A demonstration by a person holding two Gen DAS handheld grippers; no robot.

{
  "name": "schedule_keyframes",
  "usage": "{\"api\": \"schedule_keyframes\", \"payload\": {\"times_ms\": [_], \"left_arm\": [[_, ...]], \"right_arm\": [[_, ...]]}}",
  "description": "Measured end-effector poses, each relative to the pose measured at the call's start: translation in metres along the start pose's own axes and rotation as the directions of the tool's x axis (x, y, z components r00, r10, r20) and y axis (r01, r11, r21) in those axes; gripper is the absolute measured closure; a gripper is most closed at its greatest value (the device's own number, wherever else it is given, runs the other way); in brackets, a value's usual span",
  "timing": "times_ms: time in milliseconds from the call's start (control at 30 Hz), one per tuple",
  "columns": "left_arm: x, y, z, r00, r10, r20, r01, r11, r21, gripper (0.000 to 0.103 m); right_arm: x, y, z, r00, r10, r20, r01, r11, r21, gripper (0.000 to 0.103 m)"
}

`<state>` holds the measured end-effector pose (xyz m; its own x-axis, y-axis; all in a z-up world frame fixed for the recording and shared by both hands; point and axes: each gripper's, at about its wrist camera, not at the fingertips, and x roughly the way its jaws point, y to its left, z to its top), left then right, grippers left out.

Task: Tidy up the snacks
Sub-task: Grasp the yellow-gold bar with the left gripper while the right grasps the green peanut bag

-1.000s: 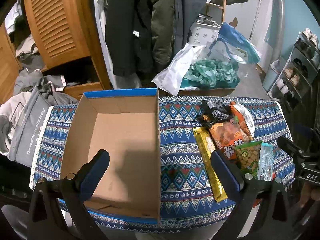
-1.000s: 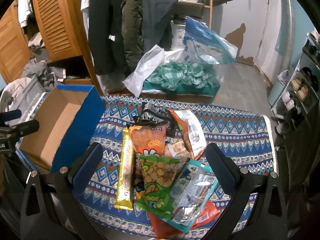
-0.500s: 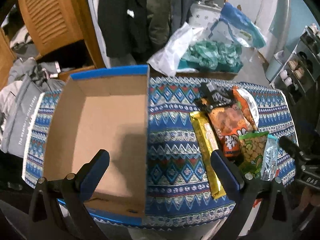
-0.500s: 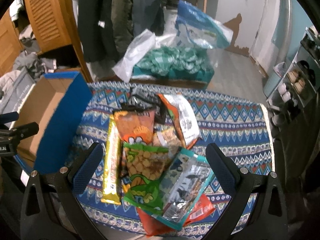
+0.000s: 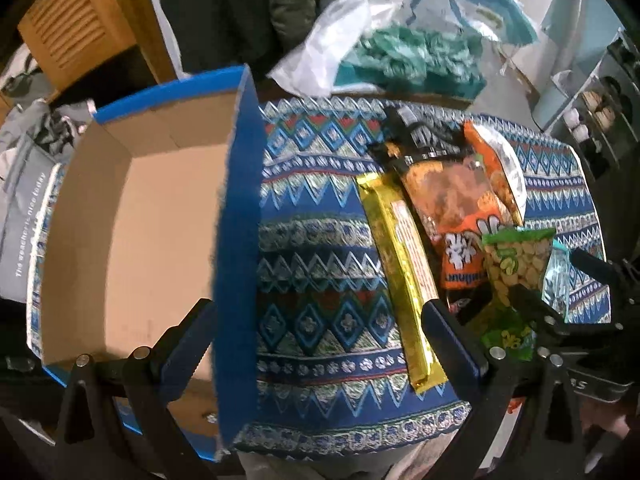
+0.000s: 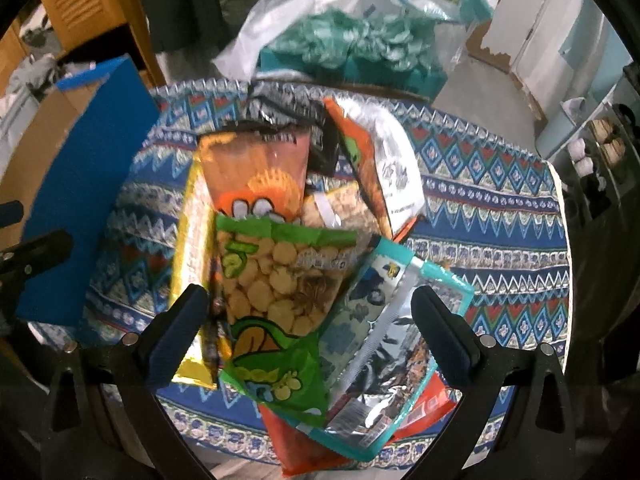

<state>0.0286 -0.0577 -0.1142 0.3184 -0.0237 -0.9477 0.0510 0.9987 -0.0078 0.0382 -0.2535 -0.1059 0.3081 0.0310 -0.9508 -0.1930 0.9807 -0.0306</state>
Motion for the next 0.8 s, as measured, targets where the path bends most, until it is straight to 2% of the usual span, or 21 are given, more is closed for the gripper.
{"api": "schedule_keyframes", "payload": {"times_ms": [233,333,400,500,800], "left_arm": [[0.019,-0.014,-0.002,0.999,-0.017,-0.046,0.018,1.0,0.021,0.001],[0.028,-0.018,-0.003,0.997,-0.031,-0.066,0.032,0.999,0.01,0.001],[0.032,-0.021,-0.002,0.997,-0.031,-0.073,0.032,0.999,0.012,0.001],[0.037,-0.025,0.0,0.997,-0.023,-0.076,0.024,1.0,0.015,0.001],[0.057,-0.037,0.014,0.994,-0.049,-0.095,0.048,0.999,-0.016,0.001]], "right_arm": [[0.023,0.004,-0.003,0.999,-0.013,-0.04,0.012,0.999,-0.033,0.009],[0.033,0.005,-0.005,0.998,0.007,-0.062,-0.009,0.999,-0.035,0.023],[0.037,0.003,-0.007,0.997,0.024,-0.072,-0.026,0.999,-0.034,0.039],[0.038,-0.001,-0.006,0.995,0.06,-0.075,-0.06,0.998,-0.009,0.05],[0.027,-0.016,-0.001,0.997,0.077,-0.031,-0.076,0.997,0.03,0.053]]}}
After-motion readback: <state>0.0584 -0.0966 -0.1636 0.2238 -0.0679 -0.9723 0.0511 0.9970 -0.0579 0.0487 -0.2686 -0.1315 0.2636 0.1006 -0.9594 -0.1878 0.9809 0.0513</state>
